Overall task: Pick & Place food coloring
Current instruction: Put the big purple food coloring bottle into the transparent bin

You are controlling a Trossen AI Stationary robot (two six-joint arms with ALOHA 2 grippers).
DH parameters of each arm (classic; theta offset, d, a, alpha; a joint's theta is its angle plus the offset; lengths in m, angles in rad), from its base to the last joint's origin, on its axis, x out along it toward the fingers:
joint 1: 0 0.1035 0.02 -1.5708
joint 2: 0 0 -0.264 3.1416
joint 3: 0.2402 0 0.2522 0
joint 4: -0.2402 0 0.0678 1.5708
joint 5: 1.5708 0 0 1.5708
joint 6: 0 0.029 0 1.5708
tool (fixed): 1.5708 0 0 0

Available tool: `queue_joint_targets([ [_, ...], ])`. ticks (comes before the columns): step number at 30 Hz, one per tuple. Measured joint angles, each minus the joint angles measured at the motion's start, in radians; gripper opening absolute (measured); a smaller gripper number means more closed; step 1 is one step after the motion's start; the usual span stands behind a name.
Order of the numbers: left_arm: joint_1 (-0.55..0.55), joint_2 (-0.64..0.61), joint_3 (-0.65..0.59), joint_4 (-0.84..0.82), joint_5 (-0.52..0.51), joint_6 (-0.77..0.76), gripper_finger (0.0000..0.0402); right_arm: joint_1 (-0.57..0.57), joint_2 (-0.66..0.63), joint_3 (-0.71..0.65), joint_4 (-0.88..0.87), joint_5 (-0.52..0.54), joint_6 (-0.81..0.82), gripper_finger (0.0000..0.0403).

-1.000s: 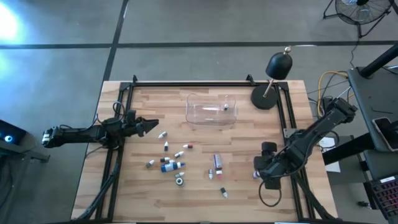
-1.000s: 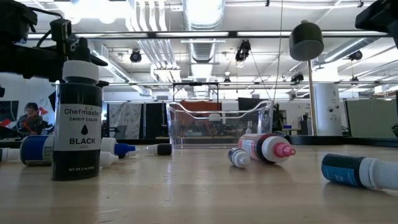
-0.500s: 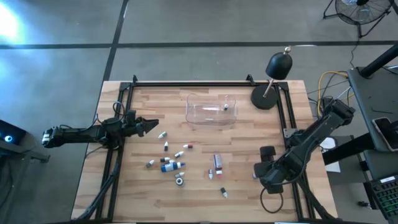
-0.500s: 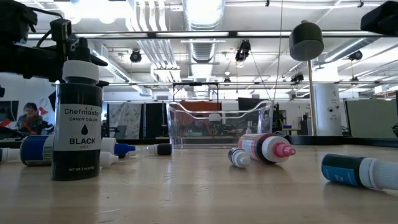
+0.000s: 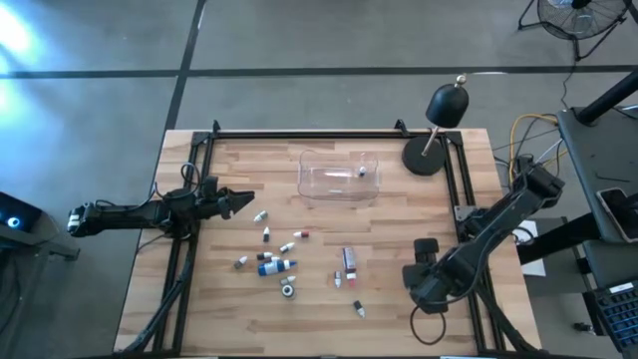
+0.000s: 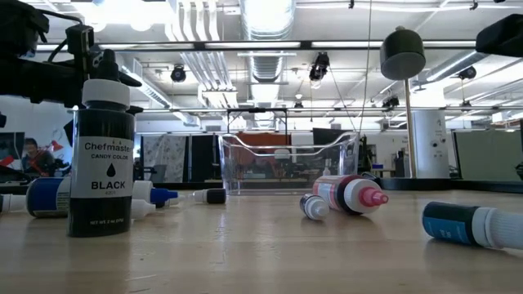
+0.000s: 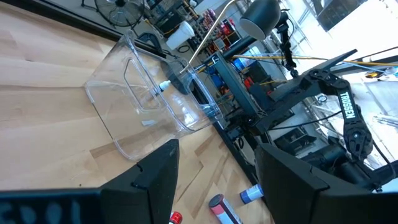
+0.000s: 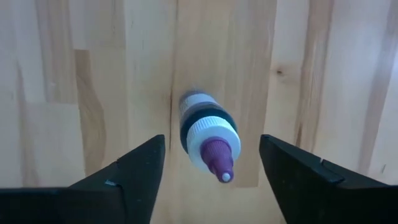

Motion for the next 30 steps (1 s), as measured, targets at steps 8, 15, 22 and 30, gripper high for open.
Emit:
queue_joint_targets([
  [8, 0.000, 0.000, 0.000, 0.000, 0.000, 0.000, 0.0186, 0.000, -0.001, 0.005, 0.005, 0.000, 0.013, 0.0206],
  [15, 0.000, 0.000, 0.000, 0.000, 0.000, 0.000, 0.0186, -0.002, 0.001, 0.000, 0.026, -0.004, 0.013, 0.0203],
  [22, 0.000, 0.000, 0.000, 0.000, 0.000, 0.000, 0.0186, -0.002, 0.001, -0.007, 0.025, -0.011, 0.043, 0.0203],
  [30, 0.000, 0.000, 0.000, 0.000, 0.000, 0.000, 0.0186, -0.002, 0.001, -0.007, 0.023, -0.011, 0.112, 0.0159],
])
